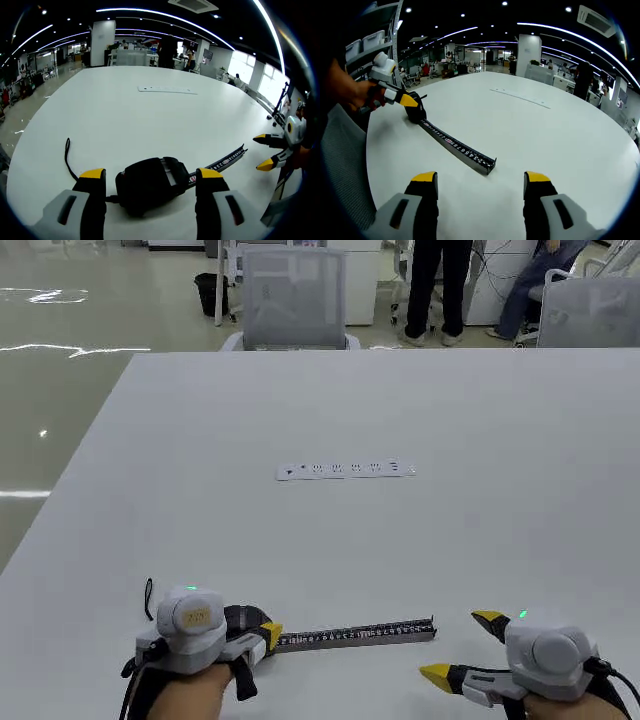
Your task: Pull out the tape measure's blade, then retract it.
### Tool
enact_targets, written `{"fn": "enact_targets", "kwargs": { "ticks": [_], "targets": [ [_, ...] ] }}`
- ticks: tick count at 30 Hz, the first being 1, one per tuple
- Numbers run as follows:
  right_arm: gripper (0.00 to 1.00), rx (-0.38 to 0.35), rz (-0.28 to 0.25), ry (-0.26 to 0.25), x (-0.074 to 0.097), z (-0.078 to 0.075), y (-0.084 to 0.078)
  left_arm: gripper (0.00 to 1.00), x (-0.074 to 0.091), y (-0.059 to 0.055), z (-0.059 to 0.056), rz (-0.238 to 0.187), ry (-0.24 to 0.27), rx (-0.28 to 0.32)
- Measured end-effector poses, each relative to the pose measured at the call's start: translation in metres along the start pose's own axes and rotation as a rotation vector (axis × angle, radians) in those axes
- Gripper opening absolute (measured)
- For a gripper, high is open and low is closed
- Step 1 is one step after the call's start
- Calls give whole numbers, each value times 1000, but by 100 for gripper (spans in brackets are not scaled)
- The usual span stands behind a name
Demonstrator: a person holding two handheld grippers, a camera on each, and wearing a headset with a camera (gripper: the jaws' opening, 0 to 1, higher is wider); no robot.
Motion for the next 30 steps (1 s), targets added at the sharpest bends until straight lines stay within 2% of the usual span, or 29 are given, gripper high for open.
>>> {"fn": "enact_targets", "kwargs": {
  "ticks": [1, 3, 5, 9, 10, 13, 15, 20, 24, 26, 28, 30],
  "targets": [
    [68, 6, 0, 12, -3, 0, 1, 69, 0, 0, 0, 1, 17, -25],
    [64, 6, -25, 57, -8, 2, 7, 71, -3, -2, -2, 12, 24, -24],
    [63, 44, -2, 54, -13, -1, 9, 71, -3, -2, -4, 14, 20, -17],
    [53, 78, 2, 80, -21, -5, 17, 69, -5, -2, -10, 15, 17, -36],
    [51, 97, 16, 83, -23, -6, 18, 69, -6, -3, -10, 18, 18, -32],
    [48, 156, 54, 135, -28, -10, 20, 67, -8, -4, -9, 29, 31, -33],
    [48, 233, 93, 160, -29, -14, 22, 67, -8, -5, -8, 35, 31, -34],
    [44, 359, 169, 235, -32, -21, 27, 65, -8, -7, -7, 45, 38, -38],
    [42, 484, 258, 335, -37, -23, 35, 63, -9, -7, -7, 44, 38, -34],
    [39, 560, 325, 382, -40, -25, 39, 63, -9, -7, -6, 45, 42, -34],
    [36, 600, 354, 412, -44, -27, 44, 62, -10, -6, -6, 44, 47, -30],
    [35, 607, 365, 430, -49, -28, 49, 62, -9, -6, -6, 44, 49, -21]
  ]
}}
Point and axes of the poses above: the centre of the closed fingertips' face, and the gripper's own axes: x roughly backward along the fingers, z roughly to its left, y roughly out of its top, the point moved 9 cm from there along x, roughly backward along the fingers, and after that the axes turned 3 degrees about y, right-handed, at the moved point
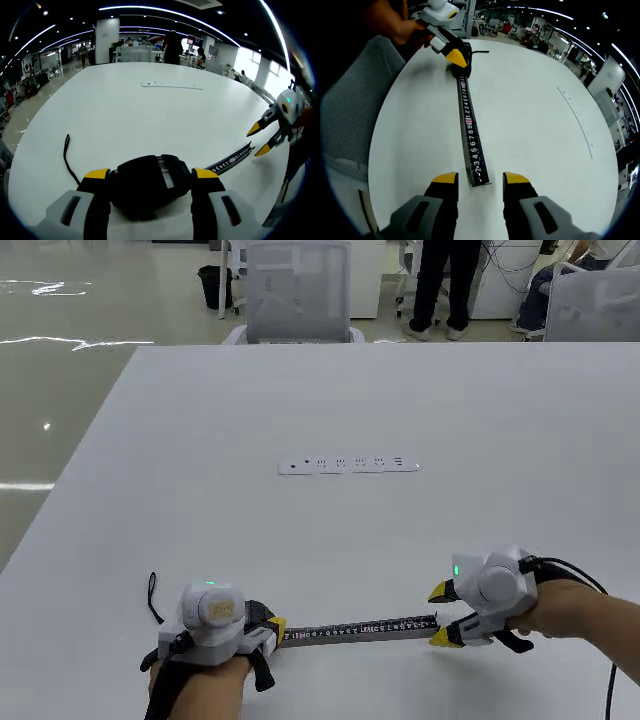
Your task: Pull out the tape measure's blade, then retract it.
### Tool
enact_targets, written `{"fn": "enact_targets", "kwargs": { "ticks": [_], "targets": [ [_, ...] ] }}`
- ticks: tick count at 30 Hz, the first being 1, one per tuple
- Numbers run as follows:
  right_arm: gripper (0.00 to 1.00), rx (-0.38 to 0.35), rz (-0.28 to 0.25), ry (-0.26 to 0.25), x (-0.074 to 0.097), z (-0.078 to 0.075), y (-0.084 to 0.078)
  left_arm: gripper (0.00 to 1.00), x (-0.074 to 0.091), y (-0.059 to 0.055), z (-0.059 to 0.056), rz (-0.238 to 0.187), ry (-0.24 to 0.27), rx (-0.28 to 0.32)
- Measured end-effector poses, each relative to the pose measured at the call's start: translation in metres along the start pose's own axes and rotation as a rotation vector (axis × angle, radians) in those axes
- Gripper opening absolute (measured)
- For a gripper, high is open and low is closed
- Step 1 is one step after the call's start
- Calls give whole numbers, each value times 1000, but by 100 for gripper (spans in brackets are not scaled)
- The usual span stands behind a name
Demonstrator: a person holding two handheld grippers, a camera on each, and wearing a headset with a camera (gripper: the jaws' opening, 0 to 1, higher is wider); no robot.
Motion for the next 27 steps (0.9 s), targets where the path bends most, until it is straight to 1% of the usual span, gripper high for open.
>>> {"fn": "enact_targets", "kwargs": {
  "ticks": [2, 4, 5, 8, 11, 13, 14, 15, 17, 18, 20, 21, 23, 24, 25, 27],
  "targets": [
    [33, 6, 9, 8, -1, -4, 3, 62, -1, 0, 0, 3, 2, -2],
    [31, 30, 38, 25, -4, -7, 3, 62, -2, 1, 0, 6, 2, -2],
    [30, 28, 49, 37, -6, -8, 3, 62, -2, 1, 0, 9, 5, -2],
    [27, 17, 82, 79, -10, -7, 0, 62, -1, 1, 0, 10, 6, -1],
    [27, 34, 112, 95, -12, -4, -3, 62, -1, 1, 0, 14, 4, 2],
    [22, 29, 122, 107, -14, -3, -7, 62, -1, 1, 0, 15, 4, 5],
    [18, 26, 123, 105, -14, -2, -6, 62, -1, 1, 0, 16, 4, 5],
    [17, 26, 121, 99, -14, -2, -6, 62, -1, 1, 0, 16, 3, 6],
    [16, 13, 124, 97, -14, -2, -6, 62, -2, 1, 0, 19, 1, 3],
    [16, 15, 125, 97, -14, -3, -7, 62, -2, 1, 0, 27, 0, -7],
    [15, 14, 126, 98, -14, -2, -6, 62, -3, 2, 0, 36, 0, -6],
    [15, -11, 132, 97, -14, -2, -5, 62, -3, 3, 0, 41, 0, -6],
    [15, -43, 141, 95, -14, -3, -4, 62, -2, 3, 0, 43, -1, -9],
    [14, -48, 143, 94, -14, -3, -4, 62, -2, 3, 0, 43, -2, -12],
    [14, -70, 147, 99, -14, -2, -5, 62, -2, 3, 0, 45, -2, -20],
    [14, -69, 148, 100, -14, -2, -5, 61, -2, 3, 1, 46, -5, -24]
  ]
}}
Point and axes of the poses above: the centre of the closed fingertips' face, and the gripper's own axes: x roughly backward along the fingers, z roughly to its left, y roughly out of its top, the point moved 9 cm from there along x, roughly backward along the fingers, and after that the axes turned 3 degrees about y, right-handed, at the moved point
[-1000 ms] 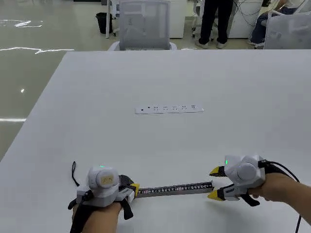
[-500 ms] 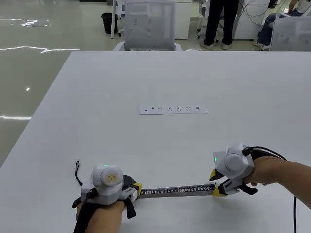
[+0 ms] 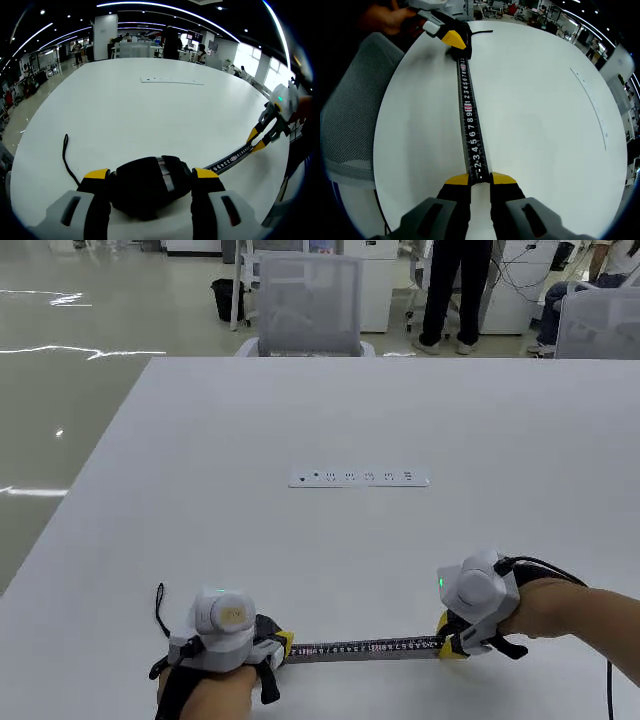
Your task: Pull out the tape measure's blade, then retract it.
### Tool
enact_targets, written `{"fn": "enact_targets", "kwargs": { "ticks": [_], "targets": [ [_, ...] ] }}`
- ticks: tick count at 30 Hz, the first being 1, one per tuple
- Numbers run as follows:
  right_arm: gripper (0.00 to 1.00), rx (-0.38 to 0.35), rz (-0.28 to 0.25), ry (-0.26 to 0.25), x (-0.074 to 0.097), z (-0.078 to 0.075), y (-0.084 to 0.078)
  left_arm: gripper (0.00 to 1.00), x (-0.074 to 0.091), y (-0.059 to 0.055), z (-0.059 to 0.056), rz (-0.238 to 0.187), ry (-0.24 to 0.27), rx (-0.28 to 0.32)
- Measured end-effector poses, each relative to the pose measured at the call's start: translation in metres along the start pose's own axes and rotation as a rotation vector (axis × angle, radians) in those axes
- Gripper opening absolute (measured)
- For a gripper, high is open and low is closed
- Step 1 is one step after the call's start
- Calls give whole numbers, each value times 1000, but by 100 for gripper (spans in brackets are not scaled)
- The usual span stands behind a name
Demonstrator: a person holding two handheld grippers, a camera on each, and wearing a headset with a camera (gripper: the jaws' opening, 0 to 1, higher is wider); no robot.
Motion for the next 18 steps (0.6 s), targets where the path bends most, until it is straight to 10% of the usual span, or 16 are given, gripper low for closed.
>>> {"fn": "enact_targets", "kwargs": {
  "ticks": [18],
  "targets": [
    [13, 5, 19, -19, -1, 3, 2, 59, -1, 0, 0, 10, 1, -21]
  ]
}}
Point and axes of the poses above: the centre of the closed fingertips' face, and the gripper's own axes: x roughly backward along the fingers, z roughly to its left, y roughly out of its top, the point moved 9 cm from there along x, roughly backward along the fingers, and after that the axes turned 3 degrees about y, right-handed, at the moved point
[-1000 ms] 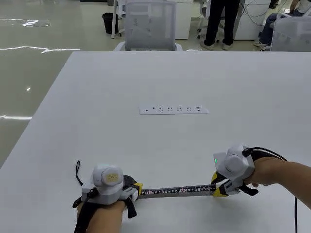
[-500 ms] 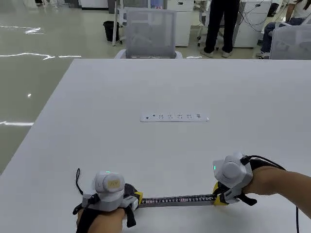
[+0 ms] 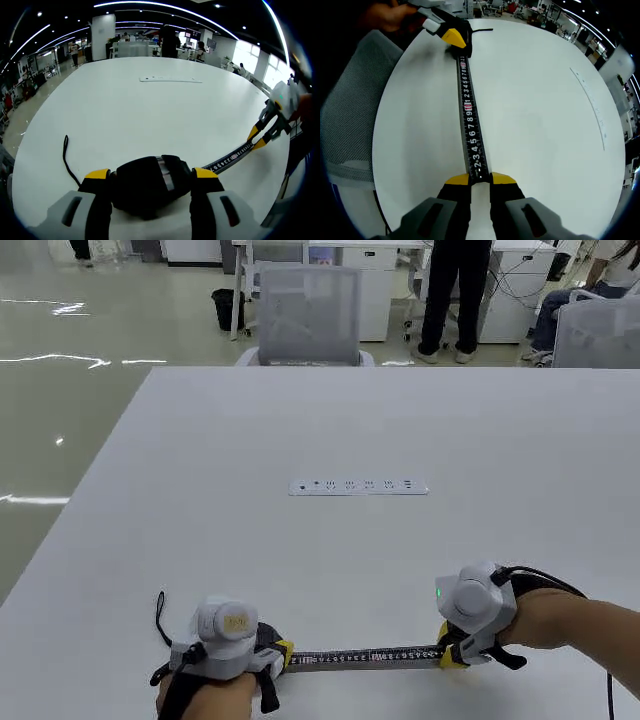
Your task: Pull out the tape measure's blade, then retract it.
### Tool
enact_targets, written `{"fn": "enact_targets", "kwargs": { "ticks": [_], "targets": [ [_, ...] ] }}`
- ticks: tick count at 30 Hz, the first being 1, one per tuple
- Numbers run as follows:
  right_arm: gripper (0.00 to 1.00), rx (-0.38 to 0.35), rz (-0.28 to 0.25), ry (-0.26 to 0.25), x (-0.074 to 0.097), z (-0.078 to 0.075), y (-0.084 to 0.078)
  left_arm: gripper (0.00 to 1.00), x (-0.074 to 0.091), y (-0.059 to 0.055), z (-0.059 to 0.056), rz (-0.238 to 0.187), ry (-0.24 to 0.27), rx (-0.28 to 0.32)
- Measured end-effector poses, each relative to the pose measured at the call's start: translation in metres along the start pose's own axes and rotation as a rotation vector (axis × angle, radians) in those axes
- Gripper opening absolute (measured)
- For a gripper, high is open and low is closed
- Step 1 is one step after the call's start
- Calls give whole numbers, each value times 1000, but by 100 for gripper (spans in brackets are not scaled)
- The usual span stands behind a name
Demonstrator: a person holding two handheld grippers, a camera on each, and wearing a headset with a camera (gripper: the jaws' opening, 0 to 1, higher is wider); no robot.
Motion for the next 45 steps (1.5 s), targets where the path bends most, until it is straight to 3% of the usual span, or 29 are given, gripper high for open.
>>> {"fn": "enact_targets", "kwargs": {
  "ticks": [11, 45],
  "targets": [
    [13, -5, -5, -1, 0, 0, 0, 59, 1, -2, -1, -21, 0, -19],
    [13, -13, -14, 2, -6, 1, 12, 59, -1, -1, 1, -13, -21, -15]
  ]
}}
Point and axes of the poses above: the centre of the closed fingertips' face, and the gripper's own axes: x roughly backward along the fingers, z roughly to its left, y roughly out of its top, the point moved 9 cm from there along x, roughly backward along the fingers, and after that the axes turned 3 degrees about y, right-handed, at the moved point
